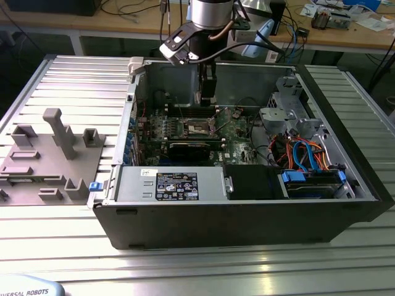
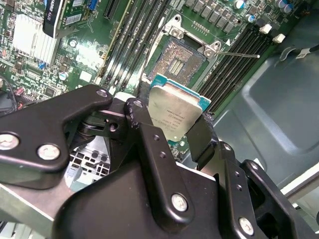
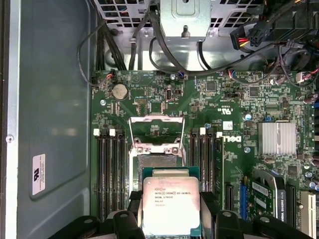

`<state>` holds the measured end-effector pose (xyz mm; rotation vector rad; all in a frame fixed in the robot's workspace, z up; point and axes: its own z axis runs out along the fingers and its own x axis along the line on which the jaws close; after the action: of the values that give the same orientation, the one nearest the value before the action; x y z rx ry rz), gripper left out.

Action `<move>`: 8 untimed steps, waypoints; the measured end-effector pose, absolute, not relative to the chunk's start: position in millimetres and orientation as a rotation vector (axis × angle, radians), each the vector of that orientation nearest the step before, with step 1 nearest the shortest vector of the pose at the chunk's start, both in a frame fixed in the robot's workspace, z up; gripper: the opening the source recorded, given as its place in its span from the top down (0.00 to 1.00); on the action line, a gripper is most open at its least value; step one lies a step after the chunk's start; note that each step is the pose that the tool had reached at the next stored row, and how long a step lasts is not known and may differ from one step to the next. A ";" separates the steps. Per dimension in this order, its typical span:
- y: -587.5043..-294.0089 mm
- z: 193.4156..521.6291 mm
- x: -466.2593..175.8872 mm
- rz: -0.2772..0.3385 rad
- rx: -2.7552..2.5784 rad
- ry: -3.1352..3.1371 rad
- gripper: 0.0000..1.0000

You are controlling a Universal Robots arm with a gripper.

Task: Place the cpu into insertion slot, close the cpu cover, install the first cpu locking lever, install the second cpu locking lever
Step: 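Place the cpu into insertion slot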

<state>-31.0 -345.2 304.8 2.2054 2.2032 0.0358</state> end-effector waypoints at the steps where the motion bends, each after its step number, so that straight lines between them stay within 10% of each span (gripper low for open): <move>1: -345.2 302.2 -31.0 0.036 2.205 2.203 0.46; 8: -345.2 300.4 -31.0 0.036 2.205 2.203 0.46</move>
<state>-31.0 -345.2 300.4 2.2053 2.2033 0.0357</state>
